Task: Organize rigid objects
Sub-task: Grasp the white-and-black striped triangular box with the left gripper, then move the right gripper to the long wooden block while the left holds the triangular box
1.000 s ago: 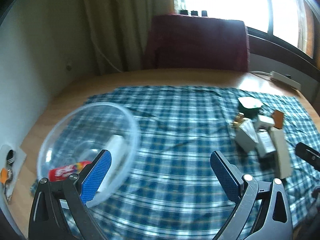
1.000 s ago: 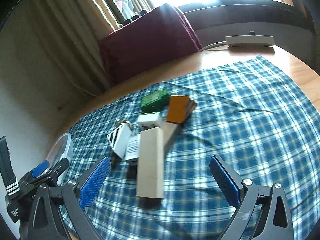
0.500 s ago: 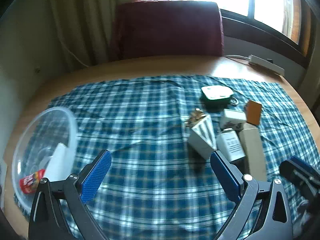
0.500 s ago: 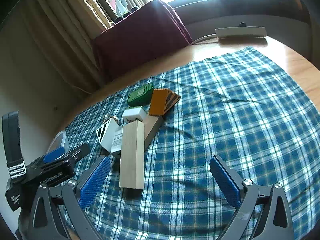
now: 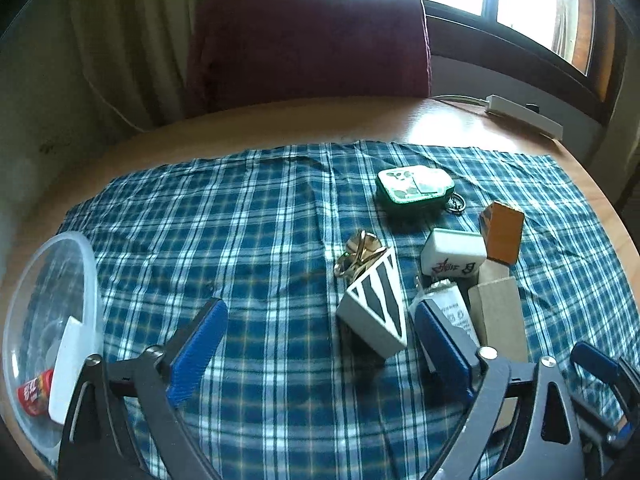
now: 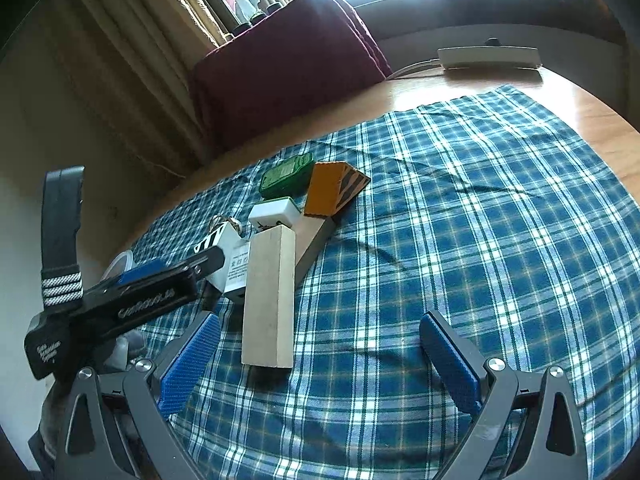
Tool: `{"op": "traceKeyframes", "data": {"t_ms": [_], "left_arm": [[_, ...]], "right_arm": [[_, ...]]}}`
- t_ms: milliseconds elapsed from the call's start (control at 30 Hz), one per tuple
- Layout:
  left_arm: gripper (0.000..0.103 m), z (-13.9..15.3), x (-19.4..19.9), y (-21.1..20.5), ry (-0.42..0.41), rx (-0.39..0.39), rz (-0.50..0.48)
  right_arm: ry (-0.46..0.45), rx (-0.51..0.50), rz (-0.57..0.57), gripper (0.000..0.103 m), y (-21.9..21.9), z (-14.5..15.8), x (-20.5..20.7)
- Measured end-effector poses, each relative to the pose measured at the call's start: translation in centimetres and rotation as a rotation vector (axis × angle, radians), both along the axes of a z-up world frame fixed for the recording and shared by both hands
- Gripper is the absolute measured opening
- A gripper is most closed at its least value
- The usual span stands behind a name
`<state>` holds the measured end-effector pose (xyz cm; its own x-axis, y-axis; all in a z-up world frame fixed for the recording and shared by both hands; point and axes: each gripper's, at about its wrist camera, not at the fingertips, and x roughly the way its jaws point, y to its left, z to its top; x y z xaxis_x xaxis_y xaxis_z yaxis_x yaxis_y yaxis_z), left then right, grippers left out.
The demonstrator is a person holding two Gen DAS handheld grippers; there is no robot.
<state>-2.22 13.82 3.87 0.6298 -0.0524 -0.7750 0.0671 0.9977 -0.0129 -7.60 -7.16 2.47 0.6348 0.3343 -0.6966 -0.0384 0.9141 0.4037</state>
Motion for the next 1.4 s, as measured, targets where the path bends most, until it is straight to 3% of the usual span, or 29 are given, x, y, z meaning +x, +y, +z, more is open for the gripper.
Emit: {"op": "traceKeyframes", "data": {"t_ms": [300, 700, 1167, 1400], "left_arm": [[0.054, -0.9, 1.7, 0.0, 0.028, -0.085, -0.056], [0.032, -1.0, 1.3, -0.4, 0.009, -0.131, -0.082], [0.030, 0.7, -3.0, 2.5, -0.069, -0.116, -0.021], [0.030, 0.6, -3.8, 3.7, -0.065, -0.125, -0.002]], "right_arm": [[-0.002, -0.008, 0.004, 0.102, 0.1, -0.1, 0.0], [-0.001, -0.016, 0.006, 0.102, 0.5, 0.0, 0.1], [0.010, -0.082, 0.022, 0.102, 0.2, 0.1, 0.6], [0.030, -0.182, -0.021, 0.102, -1.8, 0.0, -0.7]]}}
